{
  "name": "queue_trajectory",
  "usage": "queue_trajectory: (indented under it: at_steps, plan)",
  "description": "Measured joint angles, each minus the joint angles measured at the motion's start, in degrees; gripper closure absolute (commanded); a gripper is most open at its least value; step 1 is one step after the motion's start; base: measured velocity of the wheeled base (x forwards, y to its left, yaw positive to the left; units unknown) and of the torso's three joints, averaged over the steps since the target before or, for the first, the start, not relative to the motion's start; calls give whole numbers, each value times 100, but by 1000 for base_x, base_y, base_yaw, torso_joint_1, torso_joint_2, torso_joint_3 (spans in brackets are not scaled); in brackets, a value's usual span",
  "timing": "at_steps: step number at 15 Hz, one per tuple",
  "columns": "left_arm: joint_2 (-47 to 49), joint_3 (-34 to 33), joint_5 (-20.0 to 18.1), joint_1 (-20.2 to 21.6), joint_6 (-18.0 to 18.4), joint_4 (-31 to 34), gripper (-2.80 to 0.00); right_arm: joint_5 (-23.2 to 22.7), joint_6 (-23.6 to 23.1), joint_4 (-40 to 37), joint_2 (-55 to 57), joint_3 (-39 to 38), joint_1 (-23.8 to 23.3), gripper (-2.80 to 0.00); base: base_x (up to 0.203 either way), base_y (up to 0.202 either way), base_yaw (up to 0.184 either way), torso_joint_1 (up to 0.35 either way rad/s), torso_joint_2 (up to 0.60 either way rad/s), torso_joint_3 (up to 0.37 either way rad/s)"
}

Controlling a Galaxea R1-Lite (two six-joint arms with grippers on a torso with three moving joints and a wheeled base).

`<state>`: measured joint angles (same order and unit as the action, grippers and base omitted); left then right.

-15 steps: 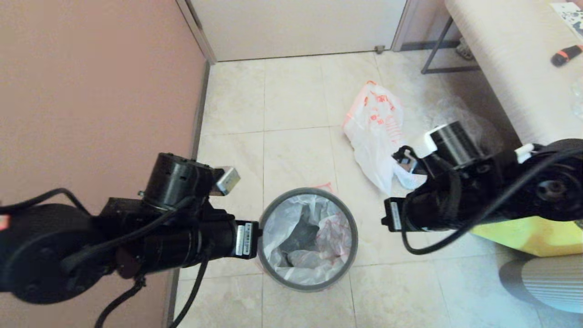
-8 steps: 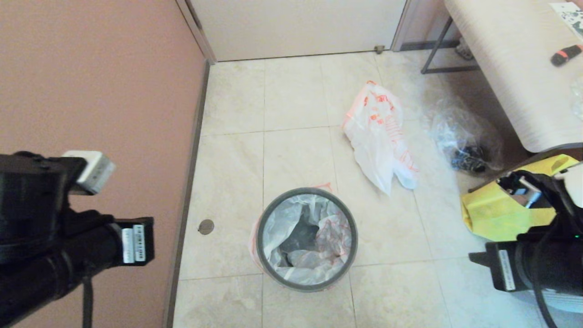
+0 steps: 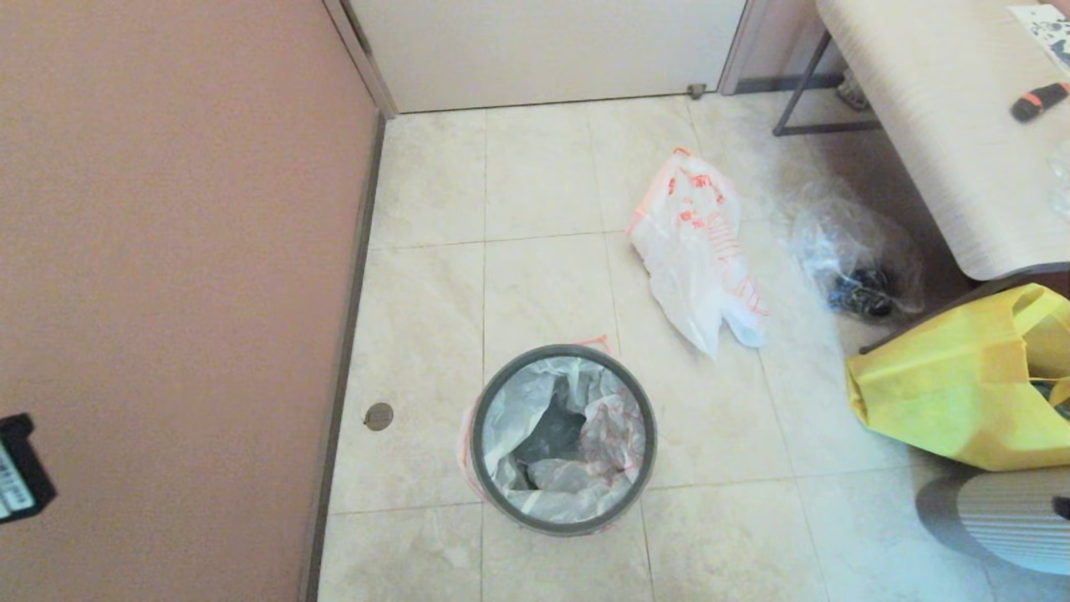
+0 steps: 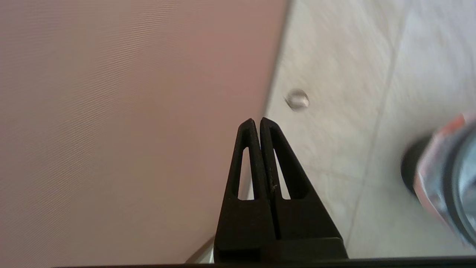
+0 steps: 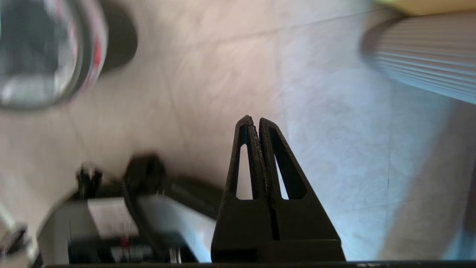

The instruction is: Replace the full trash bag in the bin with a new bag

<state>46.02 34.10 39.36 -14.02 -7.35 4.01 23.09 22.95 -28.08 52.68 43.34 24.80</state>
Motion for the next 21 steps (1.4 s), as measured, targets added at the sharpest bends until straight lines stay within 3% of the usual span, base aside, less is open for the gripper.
queue_trajectory:
  at_steps: [3, 5, 8, 10, 12, 16, 19, 21]
  plan:
    - [-995, -294, -23, 851, -4, 280, 0, 59, -20, -394, -1166, -195, -682, 0, 0, 0, 0, 0, 0, 0]
    - [-1581, -387, -83, 1184, -6, 663, 0, 67, -41, -898, -1962, -244, -995, 0, 0, 0, 0, 0, 0, 0]
    - [-2463, -730, -378, 1354, 12, 1115, 0, 168, -269, -1661, -3045, -272, -1296, 0, 0, 0, 0, 0, 0, 0]
    - [-3083, -1303, -617, 1388, 128, 1323, 0, 380, -339, -2255, -3405, -263, -1477, 0, 0, 0, 0, 0, 0, 0]
    - [-3723, -1860, -845, 1391, 318, 1388, 0, 314, -345, -2316, -3558, -305, -1742, 0, 0, 0, 0, 0, 0, 0]
    - [-4447, -2313, -2085, 1392, 512, 1300, 0, 120, -743, -2315, -3977, -524, -2408, 0, 0, 0, 0, 0, 0, 0]
    - [-4578, -2649, -3112, 1392, 413, 819, 0, -168, -1147, -2167, -4647, -933, -2513, 0, 0, 0, 0, 0, 0, 0]
    - [-4602, -2955, -3693, 1392, 438, 295, 0, -482, -1539, -1514, -5008, -1599, -2518, 0, 0, 0, 0, 0, 0, 0]
